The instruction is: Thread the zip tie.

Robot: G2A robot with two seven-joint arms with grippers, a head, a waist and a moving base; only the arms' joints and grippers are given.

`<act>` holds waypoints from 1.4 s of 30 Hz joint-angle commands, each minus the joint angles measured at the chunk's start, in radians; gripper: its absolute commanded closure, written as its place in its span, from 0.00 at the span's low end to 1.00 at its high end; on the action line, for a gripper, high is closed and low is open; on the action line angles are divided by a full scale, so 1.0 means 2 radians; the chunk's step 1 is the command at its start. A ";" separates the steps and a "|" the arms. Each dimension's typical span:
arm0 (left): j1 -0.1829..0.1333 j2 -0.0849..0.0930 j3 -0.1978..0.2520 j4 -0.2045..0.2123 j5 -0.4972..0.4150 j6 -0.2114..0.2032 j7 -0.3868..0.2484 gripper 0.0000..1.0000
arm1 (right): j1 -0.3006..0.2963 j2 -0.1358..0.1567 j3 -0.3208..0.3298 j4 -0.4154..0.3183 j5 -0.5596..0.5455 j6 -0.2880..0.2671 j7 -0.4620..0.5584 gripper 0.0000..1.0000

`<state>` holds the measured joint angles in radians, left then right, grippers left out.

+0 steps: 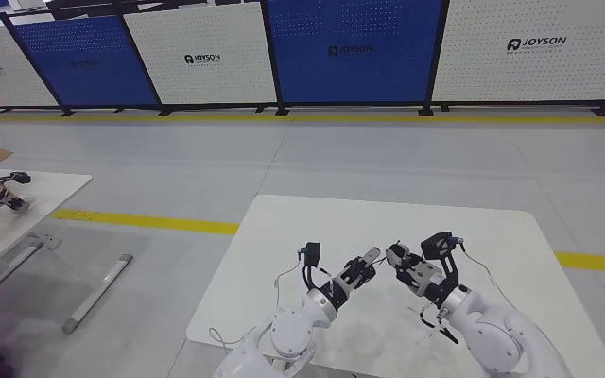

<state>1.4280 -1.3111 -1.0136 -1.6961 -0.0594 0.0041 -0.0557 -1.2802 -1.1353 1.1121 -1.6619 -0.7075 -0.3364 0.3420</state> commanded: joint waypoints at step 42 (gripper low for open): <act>0.006 0.002 0.004 -0.005 0.008 -0.006 -0.011 1.00 | -0.003 -0.005 0.007 -0.003 -0.003 -0.001 0.004 1.00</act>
<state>1.4402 -1.3079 -1.0054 -1.7054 -0.0426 -0.0088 -0.0783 -1.2854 -1.1441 1.1257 -1.6681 -0.7129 -0.3383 0.3505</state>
